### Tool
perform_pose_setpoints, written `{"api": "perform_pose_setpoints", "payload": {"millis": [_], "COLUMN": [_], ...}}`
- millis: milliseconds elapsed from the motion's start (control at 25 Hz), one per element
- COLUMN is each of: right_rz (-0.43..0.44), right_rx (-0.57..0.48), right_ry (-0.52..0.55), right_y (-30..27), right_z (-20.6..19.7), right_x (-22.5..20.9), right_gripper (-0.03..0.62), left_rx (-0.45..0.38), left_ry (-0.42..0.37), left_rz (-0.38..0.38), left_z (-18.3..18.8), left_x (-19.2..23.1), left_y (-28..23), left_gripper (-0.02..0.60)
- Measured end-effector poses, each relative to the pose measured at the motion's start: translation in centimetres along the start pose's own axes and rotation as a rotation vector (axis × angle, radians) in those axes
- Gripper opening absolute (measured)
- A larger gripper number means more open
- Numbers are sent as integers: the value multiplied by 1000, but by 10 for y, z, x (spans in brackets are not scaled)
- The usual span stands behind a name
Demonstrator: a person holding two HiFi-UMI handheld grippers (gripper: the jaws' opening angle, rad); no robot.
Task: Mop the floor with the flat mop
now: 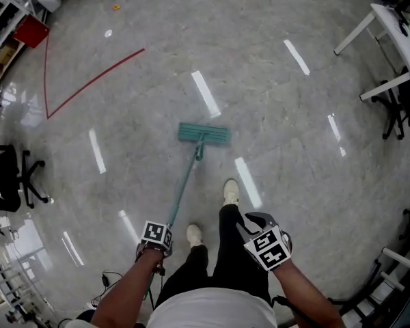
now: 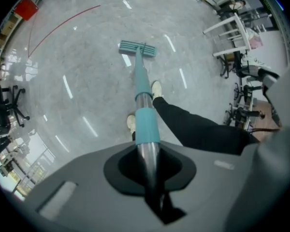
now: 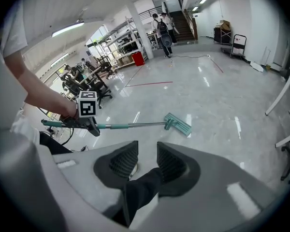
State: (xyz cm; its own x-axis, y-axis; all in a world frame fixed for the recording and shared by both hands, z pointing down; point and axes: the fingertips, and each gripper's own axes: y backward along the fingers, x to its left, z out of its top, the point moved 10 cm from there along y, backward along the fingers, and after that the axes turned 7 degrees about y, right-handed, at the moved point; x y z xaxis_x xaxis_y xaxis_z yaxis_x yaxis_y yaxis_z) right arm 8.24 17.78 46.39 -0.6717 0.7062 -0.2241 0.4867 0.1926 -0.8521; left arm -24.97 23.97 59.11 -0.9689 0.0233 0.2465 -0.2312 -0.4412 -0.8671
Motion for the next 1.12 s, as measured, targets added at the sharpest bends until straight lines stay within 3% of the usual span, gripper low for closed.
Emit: {"api": "perform_pose_setpoints", "payload": {"millis": [240, 440, 800, 1120], "right_rz": [5, -4, 12, 25], "right_rx": [25, 28, 31, 38], "right_ry": [-8, -62, -55, -46], "right_y": [5, 8, 6, 7], "right_z": [-2, -9, -2, 1], "right_x": [-2, -17, -39, -62], "right_gripper": [124, 124, 124, 124], "left_rx": [39, 48, 60, 41], "left_ry": [-9, 23, 38, 31], "left_rz": [29, -6, -14, -10], "left_z": [13, 16, 32, 78], "left_x": [6, -2, -9, -21], "left_y": [-12, -10, 1, 11], "left_gripper": [43, 43, 45, 48]}}
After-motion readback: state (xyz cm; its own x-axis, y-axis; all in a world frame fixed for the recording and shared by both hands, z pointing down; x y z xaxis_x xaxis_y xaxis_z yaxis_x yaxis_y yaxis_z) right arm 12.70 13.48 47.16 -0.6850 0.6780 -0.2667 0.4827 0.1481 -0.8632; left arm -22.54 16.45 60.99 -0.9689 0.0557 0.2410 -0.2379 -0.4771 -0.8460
